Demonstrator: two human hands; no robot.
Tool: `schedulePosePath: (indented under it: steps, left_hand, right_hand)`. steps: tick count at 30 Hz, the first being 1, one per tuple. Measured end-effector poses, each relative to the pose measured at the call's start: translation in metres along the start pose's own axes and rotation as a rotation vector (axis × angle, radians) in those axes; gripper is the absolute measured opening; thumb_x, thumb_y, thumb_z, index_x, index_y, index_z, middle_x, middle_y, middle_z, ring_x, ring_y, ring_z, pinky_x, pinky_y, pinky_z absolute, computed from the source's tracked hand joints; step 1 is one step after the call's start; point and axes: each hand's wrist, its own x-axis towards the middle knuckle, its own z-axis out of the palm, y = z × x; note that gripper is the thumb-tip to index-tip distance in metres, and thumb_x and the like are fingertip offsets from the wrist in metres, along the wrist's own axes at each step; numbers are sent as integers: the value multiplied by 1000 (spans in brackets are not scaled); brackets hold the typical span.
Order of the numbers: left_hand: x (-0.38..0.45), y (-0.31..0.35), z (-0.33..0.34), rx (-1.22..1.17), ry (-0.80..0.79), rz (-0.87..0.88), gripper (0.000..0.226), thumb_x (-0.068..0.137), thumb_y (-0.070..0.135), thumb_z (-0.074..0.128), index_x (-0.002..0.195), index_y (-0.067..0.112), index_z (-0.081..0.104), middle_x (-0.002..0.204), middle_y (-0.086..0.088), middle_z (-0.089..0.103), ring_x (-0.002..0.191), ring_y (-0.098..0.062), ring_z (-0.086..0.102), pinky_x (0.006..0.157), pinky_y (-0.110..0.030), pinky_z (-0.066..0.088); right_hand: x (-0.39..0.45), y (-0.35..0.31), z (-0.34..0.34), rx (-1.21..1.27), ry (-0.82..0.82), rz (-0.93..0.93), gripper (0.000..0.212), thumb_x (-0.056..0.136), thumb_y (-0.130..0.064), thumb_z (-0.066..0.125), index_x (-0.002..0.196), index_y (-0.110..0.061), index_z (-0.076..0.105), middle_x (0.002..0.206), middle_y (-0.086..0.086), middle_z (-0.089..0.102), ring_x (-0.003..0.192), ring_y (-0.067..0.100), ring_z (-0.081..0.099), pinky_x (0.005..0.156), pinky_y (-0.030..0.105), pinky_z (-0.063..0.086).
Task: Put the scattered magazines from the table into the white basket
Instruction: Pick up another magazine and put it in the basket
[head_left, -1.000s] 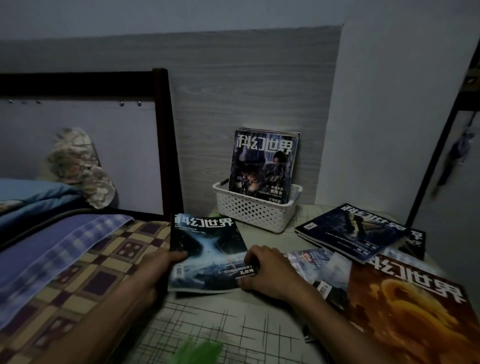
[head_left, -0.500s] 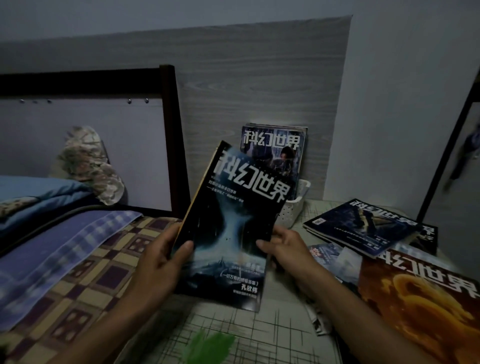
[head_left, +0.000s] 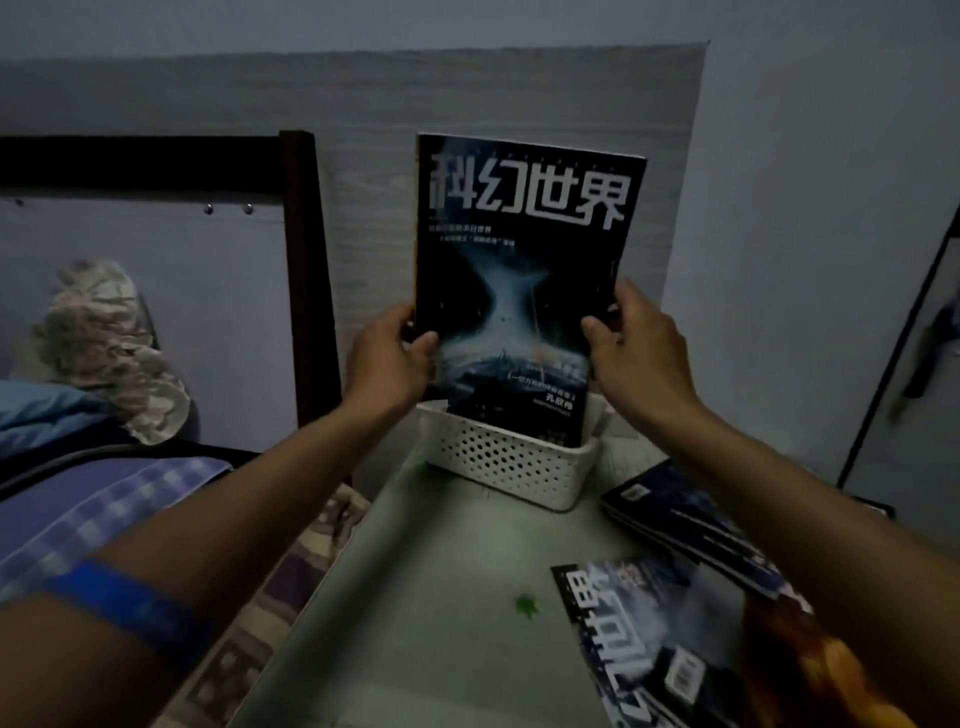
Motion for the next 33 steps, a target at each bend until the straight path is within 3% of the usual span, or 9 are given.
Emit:
schedulePosePath:
  steps: [5,11,13,17,19,23,26,29,33]
  left_hand:
    - [23,-45,49,77,-61,-35,22,92,15,63,112,15,69,104,-7,71,94,-26,65,82,-36,52]
    - [26,-97,80,228,-187,-15,14,88,24,67,102,24,71,96,0,73,90,-21,66,79,-35,54]
    - [32,-99,88,309,-186,-53,7,85,28,69,89,22,69,89,-1,72,86,-23,66,72,-34,52]
    - [31,-102,98,319,-57,-130,22,80,31,72,78,27,50,78,3,62,71,-18,58,56,-31,39]
    - [28,-103,101,323,-68,-117,21,86,32,65,77,28,47,77,2,61,67,-14,55,56,-32,41]
    - [20,-102,101,313,-171,-70,21,97,41,49,81,29,53,74,7,58,66,-8,53,54,-27,34]
    - [0,-101,100,324,-304,-3,35,99,50,36,76,32,55,78,5,58,76,-14,56,63,-29,37]
    - [-12,-95,91,240,-362,94,35,102,38,36,70,33,49,90,0,55,96,-23,52,78,-34,36]
    - [-40,-79,76,370,-311,124,24,101,29,43,113,14,58,128,-12,52,119,-27,47,97,-38,38]
  right_hand:
    - [5,49,41,-8,-35,86,24,99,-22,52,121,-15,56,102,9,69,88,30,65,69,35,49]
    - [-3,93,84,-113,-12,146,25,96,-24,57,119,-16,60,101,13,72,86,33,66,68,36,51]
    - [-4,97,90,-164,29,125,26,95,-24,60,118,-15,64,98,14,73,85,33,66,64,32,46]
    - [0,100,97,-177,86,170,15,86,-27,72,87,-16,61,77,3,66,64,19,52,52,27,31]
    - [1,103,99,-155,110,240,31,83,-28,75,71,-19,48,67,-4,55,57,12,45,47,25,27]
    - [0,103,98,-152,33,231,33,87,-26,71,68,-20,44,63,-5,52,56,8,45,47,25,28]
    - [-8,97,84,-32,3,218,24,90,-25,67,74,-22,49,67,-7,56,59,6,50,50,25,36]
    - [-36,88,64,137,-89,137,9,93,-30,60,86,-26,56,80,-10,63,73,3,59,61,24,45]
    - [-91,91,28,81,-291,46,10,95,-28,57,99,-20,60,100,-3,62,95,16,58,80,37,50]
